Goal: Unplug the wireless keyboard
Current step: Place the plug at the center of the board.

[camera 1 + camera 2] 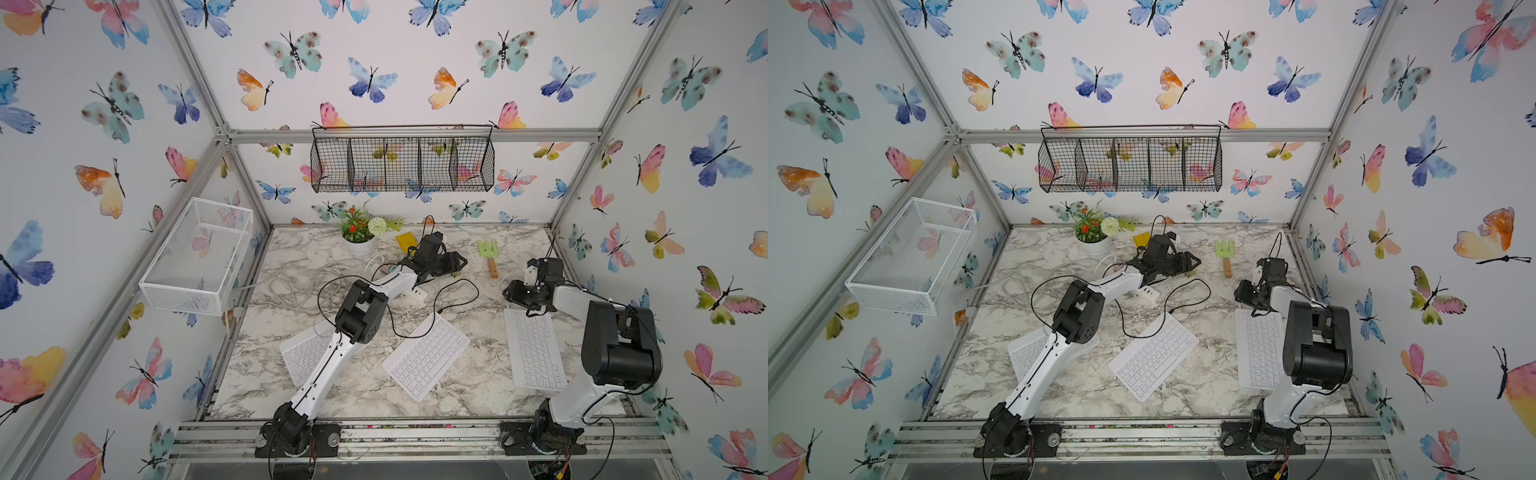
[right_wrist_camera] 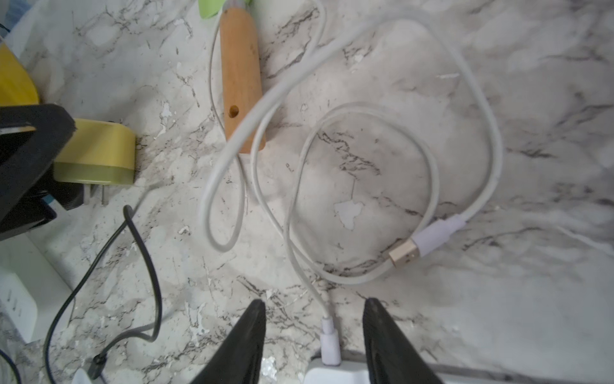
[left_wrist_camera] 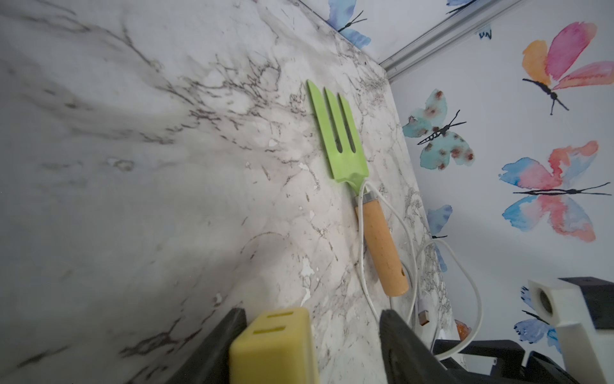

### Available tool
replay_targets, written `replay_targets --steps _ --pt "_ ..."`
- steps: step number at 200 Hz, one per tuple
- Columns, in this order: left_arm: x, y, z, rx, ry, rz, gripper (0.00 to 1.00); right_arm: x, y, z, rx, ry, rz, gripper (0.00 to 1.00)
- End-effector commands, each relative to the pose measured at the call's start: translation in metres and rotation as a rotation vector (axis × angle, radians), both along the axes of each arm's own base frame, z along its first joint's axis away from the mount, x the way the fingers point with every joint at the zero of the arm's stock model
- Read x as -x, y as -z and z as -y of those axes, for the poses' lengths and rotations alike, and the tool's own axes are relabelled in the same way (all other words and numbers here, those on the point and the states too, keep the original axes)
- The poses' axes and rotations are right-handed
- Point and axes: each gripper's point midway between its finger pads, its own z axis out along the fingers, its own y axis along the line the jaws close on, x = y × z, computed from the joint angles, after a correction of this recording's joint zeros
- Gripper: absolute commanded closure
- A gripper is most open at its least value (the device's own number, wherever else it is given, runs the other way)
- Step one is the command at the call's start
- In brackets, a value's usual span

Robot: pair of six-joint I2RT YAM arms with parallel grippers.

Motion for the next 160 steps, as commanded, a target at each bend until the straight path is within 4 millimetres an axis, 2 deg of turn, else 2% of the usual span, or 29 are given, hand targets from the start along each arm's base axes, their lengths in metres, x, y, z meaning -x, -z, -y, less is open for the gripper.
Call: replay_targets --steps 1,32,74,112,160 --pt "0.003 0.004 -0.006 -0.032 0.004 -0.033 0.27 0.006 0.013 0.006 0.080 0.001 -0.071 0.52" --pt "0.000 -0.021 -0.009 -0.052 -0.003 0.024 0.22 0.009 0.021 0.009 0.140 0.008 -0.120 0.53" --pt "-0.004 -0.059 -0.016 -0.091 -0.007 0.122 0.20 0.012 0.024 0.006 0.181 0.000 -0.157 0.54" --pt "0.003 -0.094 -0.015 -0.092 0.029 0.204 0.18 0.014 0.024 0.006 0.195 -0.002 -0.166 0.54" --pt "0.014 -0.107 -0.020 -0.140 0.059 0.245 0.16 0.014 0.026 0.004 0.184 -0.008 -0.172 0.54"
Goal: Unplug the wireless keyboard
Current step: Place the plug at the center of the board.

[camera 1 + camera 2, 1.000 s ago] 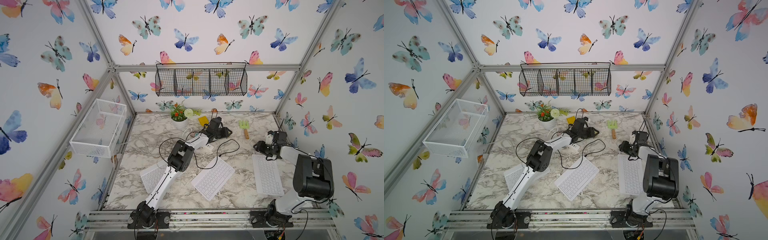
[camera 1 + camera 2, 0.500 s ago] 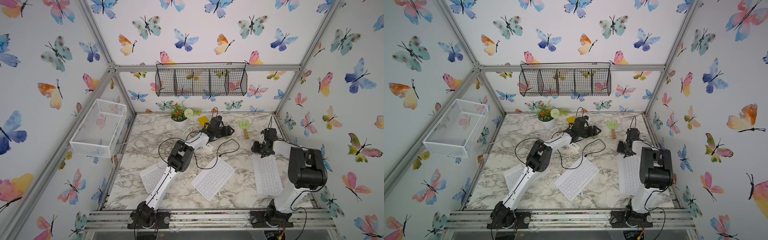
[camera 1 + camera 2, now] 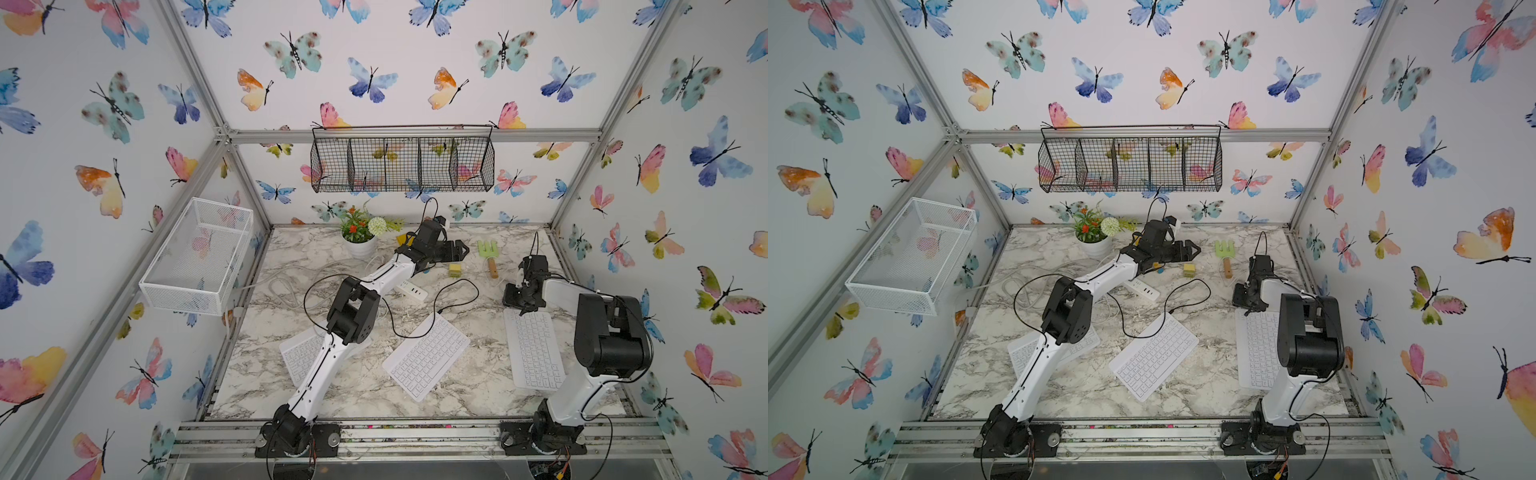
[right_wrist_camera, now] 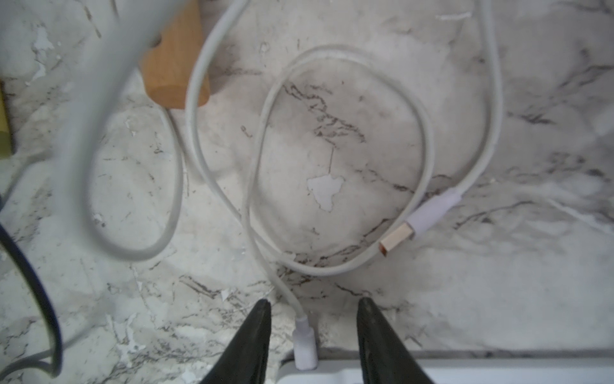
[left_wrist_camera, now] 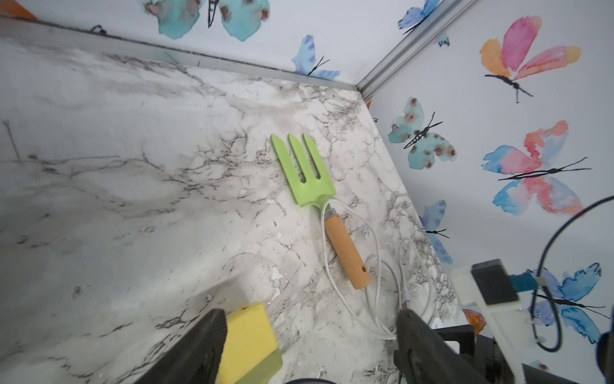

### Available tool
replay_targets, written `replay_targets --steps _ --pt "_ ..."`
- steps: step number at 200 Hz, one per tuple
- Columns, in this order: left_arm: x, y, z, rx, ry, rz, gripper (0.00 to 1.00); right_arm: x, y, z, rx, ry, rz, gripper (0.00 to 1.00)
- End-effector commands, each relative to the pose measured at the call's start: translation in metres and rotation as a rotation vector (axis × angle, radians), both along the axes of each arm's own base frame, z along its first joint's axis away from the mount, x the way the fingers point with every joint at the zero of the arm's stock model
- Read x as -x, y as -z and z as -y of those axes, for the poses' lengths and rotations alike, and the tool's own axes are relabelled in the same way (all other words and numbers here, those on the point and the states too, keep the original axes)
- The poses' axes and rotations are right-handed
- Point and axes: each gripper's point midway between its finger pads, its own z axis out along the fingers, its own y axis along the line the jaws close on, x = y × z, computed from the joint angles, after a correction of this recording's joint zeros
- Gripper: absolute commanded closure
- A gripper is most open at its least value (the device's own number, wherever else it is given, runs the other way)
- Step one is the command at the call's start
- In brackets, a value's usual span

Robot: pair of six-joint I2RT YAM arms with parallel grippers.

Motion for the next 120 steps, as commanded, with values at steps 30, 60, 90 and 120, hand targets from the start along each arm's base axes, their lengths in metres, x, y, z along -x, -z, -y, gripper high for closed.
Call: replay_targets --steps 30,60,90,120 --pt "0.030 -0.037 -0.003 -0.016 0.095 0.058 0.19 0.004 0.006 0.001 0.018 -0.005 -0.042 0.54" --pt "0.073 -0.032 0.006 -0.033 0.209 0.043 0.32 0.007 0.009 0.000 0.012 -0.009 -0.059 0.56" --pt "0.128 -0.031 0.013 -0.032 0.330 0.036 0.41 0.009 0.012 0.003 0.027 0.000 -0.078 0.60" --pt "0.176 -0.029 0.025 -0.038 0.429 0.056 0.50 0.011 0.016 0.001 0.014 0.004 -0.098 0.62"
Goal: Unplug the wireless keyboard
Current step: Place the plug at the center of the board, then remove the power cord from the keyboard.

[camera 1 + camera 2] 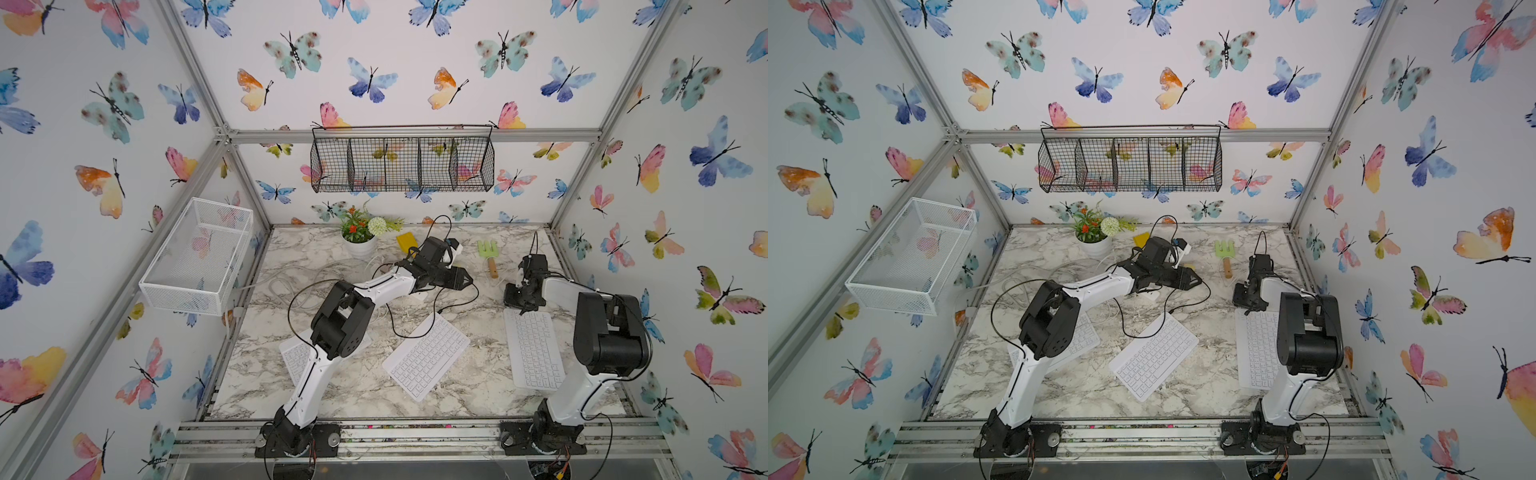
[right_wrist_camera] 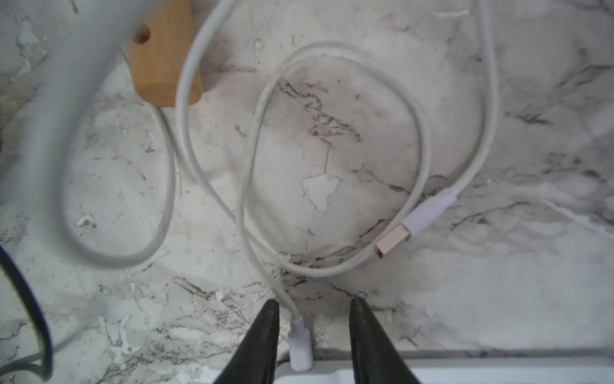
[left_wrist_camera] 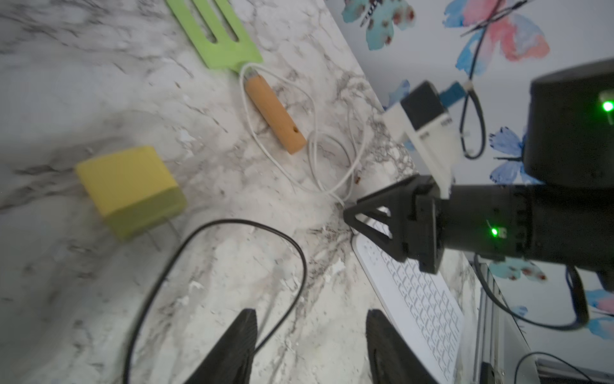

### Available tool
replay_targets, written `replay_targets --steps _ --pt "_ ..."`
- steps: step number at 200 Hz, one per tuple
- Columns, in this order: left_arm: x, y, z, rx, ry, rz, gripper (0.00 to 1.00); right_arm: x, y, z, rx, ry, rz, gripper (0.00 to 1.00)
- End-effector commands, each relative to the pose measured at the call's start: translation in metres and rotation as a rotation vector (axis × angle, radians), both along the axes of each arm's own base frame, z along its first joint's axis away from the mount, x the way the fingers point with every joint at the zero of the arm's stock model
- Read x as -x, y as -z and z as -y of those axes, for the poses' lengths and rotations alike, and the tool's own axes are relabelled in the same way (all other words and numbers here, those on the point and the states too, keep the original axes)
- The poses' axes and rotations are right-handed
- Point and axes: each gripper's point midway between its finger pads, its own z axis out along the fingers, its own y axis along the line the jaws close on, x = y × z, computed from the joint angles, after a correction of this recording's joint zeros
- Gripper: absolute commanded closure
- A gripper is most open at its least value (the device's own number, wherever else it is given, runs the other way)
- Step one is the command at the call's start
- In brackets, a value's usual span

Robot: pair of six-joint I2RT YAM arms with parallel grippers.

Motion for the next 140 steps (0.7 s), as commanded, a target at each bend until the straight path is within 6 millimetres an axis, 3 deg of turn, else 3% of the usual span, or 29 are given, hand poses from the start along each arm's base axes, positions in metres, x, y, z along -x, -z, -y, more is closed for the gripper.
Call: replay_targets --steps 1,61,79,140 --pt "0.040 -0.041 0.017 0.078 0.133 0.094 0.50 0.011 0.015 -0.001 0.002 0.004 -0.079 0.63" --pt "0.119 -0.018 0.052 0.076 0.354 0.215 0.55 0.014 0.017 -0.006 0.014 0.000 -0.112 0.69" --pt "0.130 -0.014 0.059 0.115 0.381 0.253 0.56 0.015 0.017 -0.009 0.008 -0.002 -0.117 0.70" --pt "0.133 0.007 0.066 0.149 0.393 0.303 0.55 0.025 0.028 -0.018 -0.030 -0.010 -0.170 0.81"
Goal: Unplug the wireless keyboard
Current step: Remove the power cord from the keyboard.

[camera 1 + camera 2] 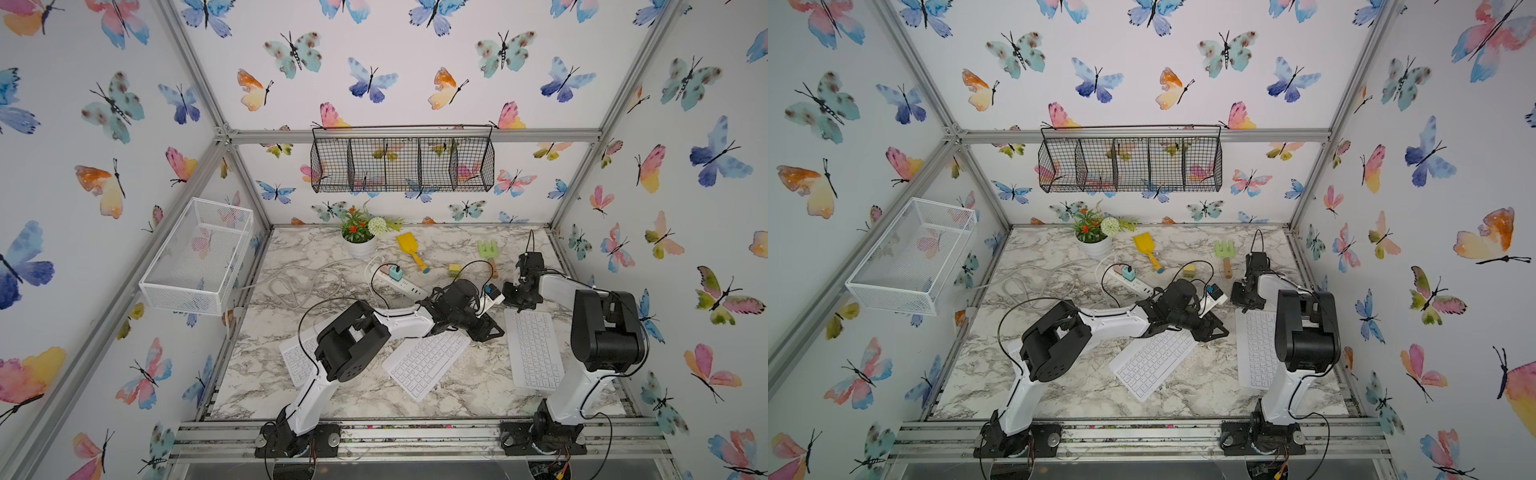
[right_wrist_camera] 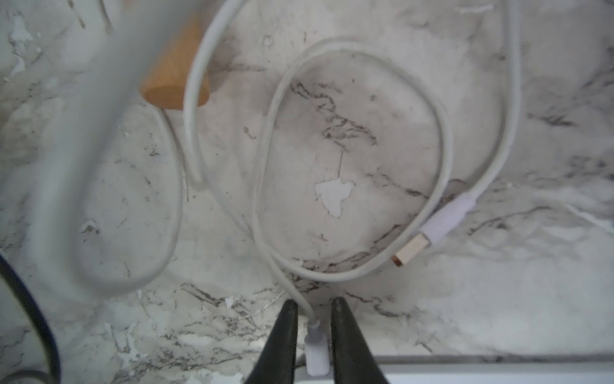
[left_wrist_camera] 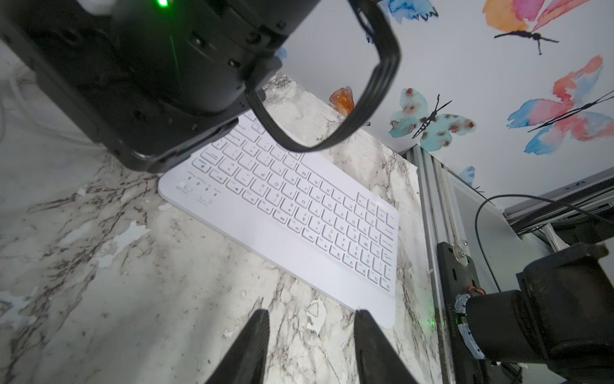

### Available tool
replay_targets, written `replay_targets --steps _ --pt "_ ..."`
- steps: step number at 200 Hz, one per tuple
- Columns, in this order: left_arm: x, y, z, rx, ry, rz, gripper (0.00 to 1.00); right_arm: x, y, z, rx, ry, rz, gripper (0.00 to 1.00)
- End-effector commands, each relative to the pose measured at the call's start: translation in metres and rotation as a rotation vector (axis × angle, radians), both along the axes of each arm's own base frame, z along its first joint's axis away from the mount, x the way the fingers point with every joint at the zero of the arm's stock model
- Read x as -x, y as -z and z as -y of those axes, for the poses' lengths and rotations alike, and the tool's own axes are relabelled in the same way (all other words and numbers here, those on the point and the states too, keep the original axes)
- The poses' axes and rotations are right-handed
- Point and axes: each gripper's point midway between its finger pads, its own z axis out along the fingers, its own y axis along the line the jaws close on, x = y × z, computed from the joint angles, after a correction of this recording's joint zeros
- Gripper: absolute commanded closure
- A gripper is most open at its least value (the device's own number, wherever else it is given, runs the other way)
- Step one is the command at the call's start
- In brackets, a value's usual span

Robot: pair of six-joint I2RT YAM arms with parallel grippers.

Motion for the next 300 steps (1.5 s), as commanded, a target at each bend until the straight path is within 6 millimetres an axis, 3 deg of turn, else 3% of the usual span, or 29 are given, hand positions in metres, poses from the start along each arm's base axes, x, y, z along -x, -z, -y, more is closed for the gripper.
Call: replay_targets --steps 1,51,119,174,226,300 --pt "-0.004 -0.005 0.004 0.050 0.016 0.052 0.55 0.027 0.027 -0.008 -0.027 -0.007 -0.141 0.81" --pt "-0.005 0.010 -0.005 0.004 -0.011 0.038 0.53 0.032 0.034 -0.010 -0.044 0.019 -0.165 0.91" --pt "-0.015 0.019 -0.007 0.001 -0.007 -0.036 0.47 0.015 -0.009 -0.023 -0.120 -0.011 0.038 0.97" --pt "-0.021 0.027 0.002 0.004 0.019 -0.118 0.40 0.003 -0.050 -0.029 -0.140 -0.064 0.196 0.97" --pt "-0.027 0.026 -0.003 0.004 -0.004 -0.120 0.41 0.021 -0.015 -0.011 -0.024 -0.066 -0.020 0.79" --pt "-0.026 0.030 -0.008 -0.010 -0.015 -0.117 0.42 0.025 0.010 -0.001 0.036 -0.056 -0.105 0.72"
